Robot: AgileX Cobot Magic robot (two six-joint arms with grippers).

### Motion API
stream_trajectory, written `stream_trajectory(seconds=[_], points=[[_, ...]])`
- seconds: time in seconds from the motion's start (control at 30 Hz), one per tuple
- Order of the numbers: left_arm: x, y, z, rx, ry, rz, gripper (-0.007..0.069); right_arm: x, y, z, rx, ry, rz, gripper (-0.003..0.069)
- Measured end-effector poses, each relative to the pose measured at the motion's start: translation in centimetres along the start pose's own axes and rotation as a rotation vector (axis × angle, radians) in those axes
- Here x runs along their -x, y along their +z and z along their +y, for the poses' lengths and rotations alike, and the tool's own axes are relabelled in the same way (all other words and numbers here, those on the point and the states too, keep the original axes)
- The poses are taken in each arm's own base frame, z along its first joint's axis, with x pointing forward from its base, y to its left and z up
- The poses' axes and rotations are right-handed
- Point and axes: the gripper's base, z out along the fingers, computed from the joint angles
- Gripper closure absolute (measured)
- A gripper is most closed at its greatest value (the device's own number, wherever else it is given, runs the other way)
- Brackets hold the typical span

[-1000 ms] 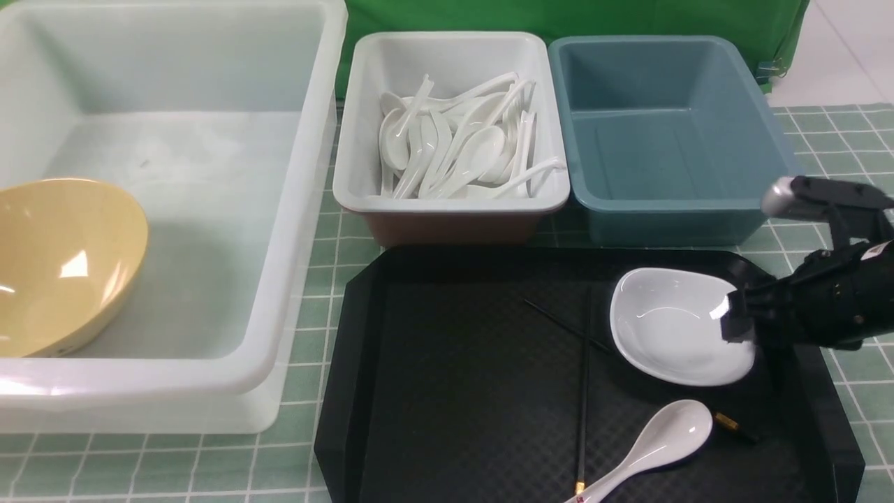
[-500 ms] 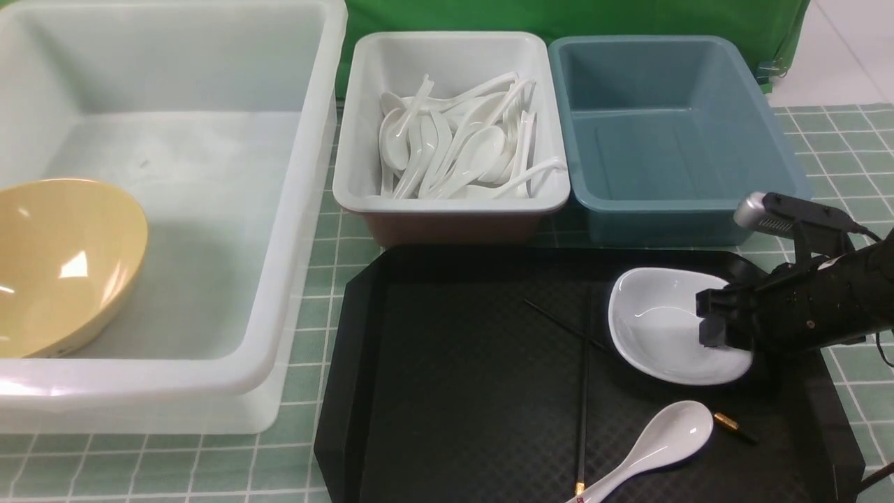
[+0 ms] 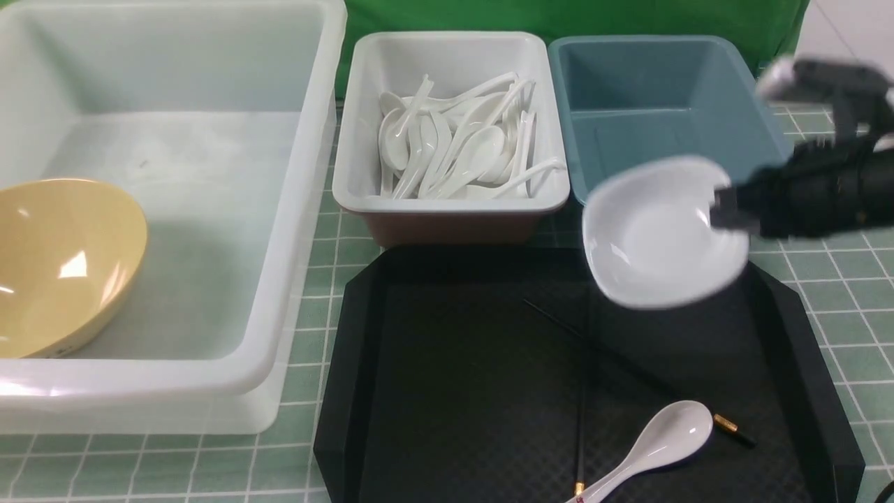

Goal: On blue table put chopsticks spoon bowls plates into blue grey white boxes.
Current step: 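Place the white bowl into the white bin on top of the stacked bowls with the right gripper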

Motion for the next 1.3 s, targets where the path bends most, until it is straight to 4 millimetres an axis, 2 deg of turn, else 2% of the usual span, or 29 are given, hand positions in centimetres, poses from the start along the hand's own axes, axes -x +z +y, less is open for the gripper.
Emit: stream_trajectory(seconds=[0.07, 0.1, 0.17, 0.2, 0.23, 0.27, 0.37, 0.4, 0.43, 0.5, 0.57, 0.6, 0.63, 0.67, 0.8, 1.03, 1.2, 1.3], points=[[0.2, 0.0, -0.2, -0.021, -0.017, -0.021, 0.062, 2.4, -1.3, 3.0, 0.079, -0.044, -0.103, 0.0589], [0.2, 0.0, -0.2, -0.023, -0.017, -0.023, 0.062, 2.5, -1.3, 3.7, 0.095, -0.058, -0.11, 0.0589], [0.2, 0.0, -0.4, -0.038, -0.025, -0.035, 0.062, 4.7, -2.0, 8.8, 0.208, -0.189, -0.22, 0.0589], [0.2, 0.1, -0.4, -0.04, -0.021, -0.037, 0.062, 5.2, -2.0, 10.7, 0.246, -0.238, -0.246, 0.0589], [0.2, 0.1, -0.4, -0.042, -0.02, -0.038, 0.062, 5.3, -1.2, 13.9, 0.307, -0.324, -0.267, 0.0589], [0.2, 0.1, -0.5, -0.043, -0.021, -0.04, 0.062, 5.5, -1.1, 15.3, 0.331, -0.366, -0.291, 0.0589], [0.2, -0.2, -0.3, -0.043, -0.03, -0.056, 0.062, 5.1, 2.4, 21.6, 0.428, -0.618, -0.311, 0.0589], [0.2, -0.2, -0.3, -0.043, -0.032, -0.059, 0.062, 5.0, 2.7, 22.0, 0.434, -0.633, -0.31, 0.0589], [0.2, -0.4, -0.2, -0.041, -0.035, -0.067, 0.062, 4.3, 5.1, 24.7, 0.481, -0.732, -0.291, 0.0589], [0.2, -0.5, -0.1, -0.037, -0.043, -0.076, 0.062, 3.8, 8.1, 27.1, 0.511, -0.827, -0.269, 0.0589], [0.2, -0.7, 0.1, -0.032, -0.05, -0.084, 0.062, 3.4, 11.0, 28.4, 0.506, -0.925, -0.245, 0.0589], [0.2, -0.7, 0.1, -0.031, -0.051, -0.084, 0.062, 3.7, 11.0, 28.7, 0.506, -0.934, -0.259, 0.0589], [0.2, -0.9, 0.2, -0.027, -0.056, -0.09, 0.062, 3.8, 12.7, 29.4, 0.488, -1.0, -0.244, 0.0589], [0.2, -1.0, 0.3, -0.023, -0.058, -0.091, 0.062, 3.9, 13.6, 29.7, 0.467, -1.037, -0.232, 0.0589], [0.1, -1.1, 0.4, -0.015, -0.063, -0.092, 0.062, 4.1, 15.9, 30.1, 0.396, -1.122, -0.167, 0.0589], [0.1, -1.1, 0.5, -0.013, -0.064, -0.089, 0.062, 4.2, 15.9, 29.7, 0.324, -1.228, -0.083, 0.0589], [0.1, -1.1, 0.5, -0.013, -0.064, -0.089, 0.062, 4.2, 15.7, 29.7, 0.334, -1.197, -0.071, 0.0589], [0.1, -1.1, 0.5, -0.013, -0.064, -0.089, 0.062, 3.7, 16.3, 29.6, 0.343, -1.155, -0.037, 0.0589]])
